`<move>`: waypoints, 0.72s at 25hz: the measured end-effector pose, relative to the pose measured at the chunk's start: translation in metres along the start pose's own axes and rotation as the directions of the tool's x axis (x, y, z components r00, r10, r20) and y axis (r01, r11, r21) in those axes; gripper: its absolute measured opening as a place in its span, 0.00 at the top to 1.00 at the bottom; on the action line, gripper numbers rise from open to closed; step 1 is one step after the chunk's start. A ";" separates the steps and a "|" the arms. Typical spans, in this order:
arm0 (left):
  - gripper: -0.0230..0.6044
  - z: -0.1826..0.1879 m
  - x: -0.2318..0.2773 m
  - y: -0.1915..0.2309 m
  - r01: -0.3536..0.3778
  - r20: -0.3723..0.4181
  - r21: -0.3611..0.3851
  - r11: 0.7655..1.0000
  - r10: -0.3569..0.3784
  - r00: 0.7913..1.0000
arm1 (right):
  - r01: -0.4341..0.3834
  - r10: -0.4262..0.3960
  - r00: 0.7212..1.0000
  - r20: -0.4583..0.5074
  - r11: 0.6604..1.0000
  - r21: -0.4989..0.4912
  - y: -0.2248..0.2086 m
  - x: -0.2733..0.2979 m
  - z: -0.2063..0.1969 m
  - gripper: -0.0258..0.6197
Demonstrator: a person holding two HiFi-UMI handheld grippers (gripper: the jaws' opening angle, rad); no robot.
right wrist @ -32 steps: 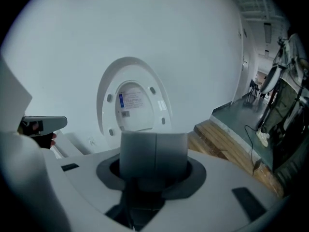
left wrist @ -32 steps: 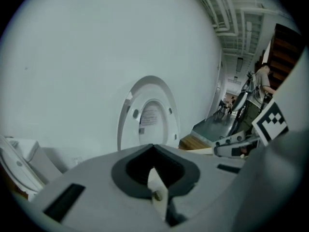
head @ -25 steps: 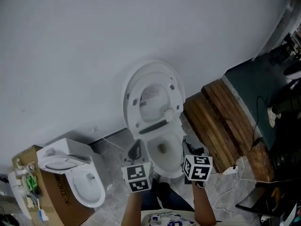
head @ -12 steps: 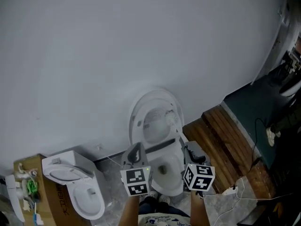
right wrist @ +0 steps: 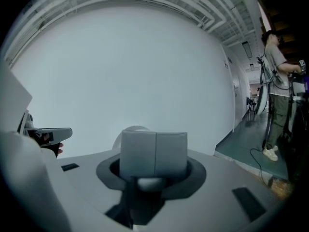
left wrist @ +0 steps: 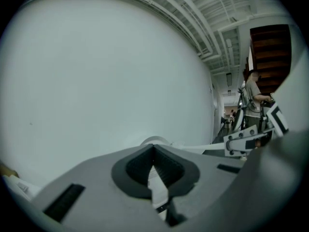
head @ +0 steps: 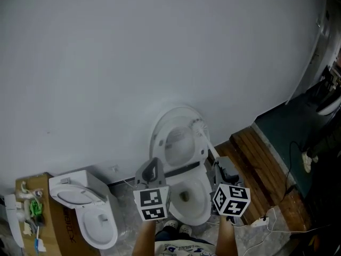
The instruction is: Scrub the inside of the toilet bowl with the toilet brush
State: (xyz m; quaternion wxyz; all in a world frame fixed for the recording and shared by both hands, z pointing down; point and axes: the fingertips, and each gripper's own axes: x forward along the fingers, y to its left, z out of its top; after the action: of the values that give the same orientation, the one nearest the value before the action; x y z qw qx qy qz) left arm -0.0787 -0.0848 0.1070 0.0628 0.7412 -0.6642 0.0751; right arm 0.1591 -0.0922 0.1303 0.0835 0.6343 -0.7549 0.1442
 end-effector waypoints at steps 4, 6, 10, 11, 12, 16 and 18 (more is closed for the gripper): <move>0.96 0.006 -0.004 -0.002 0.008 0.020 0.004 1.000 -0.008 1.000 | 0.000 0.000 1.000 0.003 1.000 0.005 0.000 -0.004 0.000 0.70; 0.96 0.008 -0.006 -0.002 0.007 0.026 0.000 1.000 -0.007 1.000 | 0.000 0.000 1.000 0.005 1.000 0.003 0.000 -0.006 0.000 0.70; 0.96 0.009 -0.011 0.000 0.005 0.031 -0.004 1.000 -0.005 1.000 | -0.005 0.005 1.000 0.004 1.000 -0.005 0.004 -0.008 -0.003 0.70; 0.96 0.009 -0.012 0.000 0.005 0.032 -0.005 1.000 -0.005 0.999 | -0.006 0.006 1.000 0.002 1.000 -0.008 0.005 -0.009 -0.003 0.70; 0.96 0.010 -0.013 0.001 0.005 0.034 -0.007 1.000 -0.005 0.999 | -0.007 0.007 1.000 0.000 1.000 -0.012 0.006 -0.008 -0.003 0.70; 0.96 0.009 -0.015 0.004 0.002 0.033 -0.011 1.000 -0.001 0.999 | -0.009 0.009 1.000 -0.002 1.000 -0.023 0.009 -0.009 -0.004 0.70; 0.96 0.008 -0.017 0.005 0.000 0.031 -0.010 1.000 0.000 1.000 | -0.010 0.010 1.000 -0.002 1.000 -0.027 0.010 -0.011 -0.005 0.70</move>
State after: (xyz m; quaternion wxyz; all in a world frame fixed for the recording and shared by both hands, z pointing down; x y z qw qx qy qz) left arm -0.0855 -0.0700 0.0955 0.0560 0.7419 -0.6655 0.0602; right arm 0.1514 -0.0791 0.1302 0.0920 0.6294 -0.7598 0.1347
